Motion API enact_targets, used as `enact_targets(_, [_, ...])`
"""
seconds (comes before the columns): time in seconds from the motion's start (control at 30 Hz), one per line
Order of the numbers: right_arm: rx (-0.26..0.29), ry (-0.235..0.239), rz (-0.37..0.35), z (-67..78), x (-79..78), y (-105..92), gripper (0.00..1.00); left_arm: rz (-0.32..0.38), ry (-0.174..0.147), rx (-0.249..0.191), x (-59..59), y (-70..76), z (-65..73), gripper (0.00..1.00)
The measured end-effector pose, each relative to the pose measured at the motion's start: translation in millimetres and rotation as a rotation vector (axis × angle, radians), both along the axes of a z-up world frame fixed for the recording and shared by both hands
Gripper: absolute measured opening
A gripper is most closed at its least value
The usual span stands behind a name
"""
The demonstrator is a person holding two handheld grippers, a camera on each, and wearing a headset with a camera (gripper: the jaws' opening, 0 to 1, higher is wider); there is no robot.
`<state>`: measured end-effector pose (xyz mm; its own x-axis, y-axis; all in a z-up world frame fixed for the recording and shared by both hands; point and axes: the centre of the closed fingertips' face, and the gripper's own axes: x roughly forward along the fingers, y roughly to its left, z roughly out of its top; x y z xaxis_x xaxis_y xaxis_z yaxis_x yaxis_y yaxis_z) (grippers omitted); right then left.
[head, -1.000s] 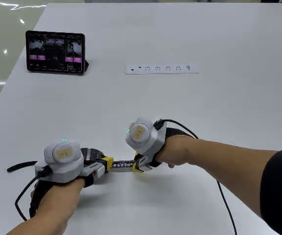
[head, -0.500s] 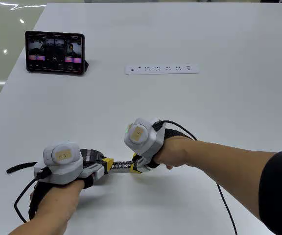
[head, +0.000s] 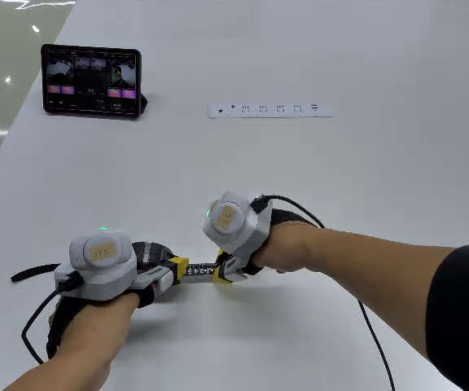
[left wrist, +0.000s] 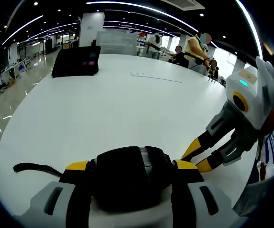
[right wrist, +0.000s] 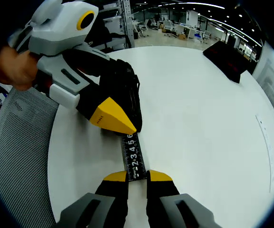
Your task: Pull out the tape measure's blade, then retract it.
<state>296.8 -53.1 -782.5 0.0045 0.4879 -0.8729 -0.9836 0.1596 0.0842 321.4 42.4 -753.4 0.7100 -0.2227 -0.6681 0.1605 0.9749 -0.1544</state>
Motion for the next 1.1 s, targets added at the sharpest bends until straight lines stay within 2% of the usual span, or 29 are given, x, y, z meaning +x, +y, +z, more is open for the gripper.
enact_targets(0.33, [0.026, 0.019, -0.013, 1.1, -0.5, 5.5, 0.1, 0.001, 0.003, -0.007, 0.1, -0.1, 0.4, 0.64])
enact_targets(0.97, [0.048, 0.002, 0.005, 0.7, -1.1, 16.6, 0.1, -0.001, 0.01, -0.012, -0.4, -0.2, -0.6, 0.64])
enact_targets(1.1, [0.065, 0.012, -0.008, 0.9, -0.1, 18.8, 0.1, 0.0, 0.012, -0.014, -0.9, -0.9, -0.3, 0.64])
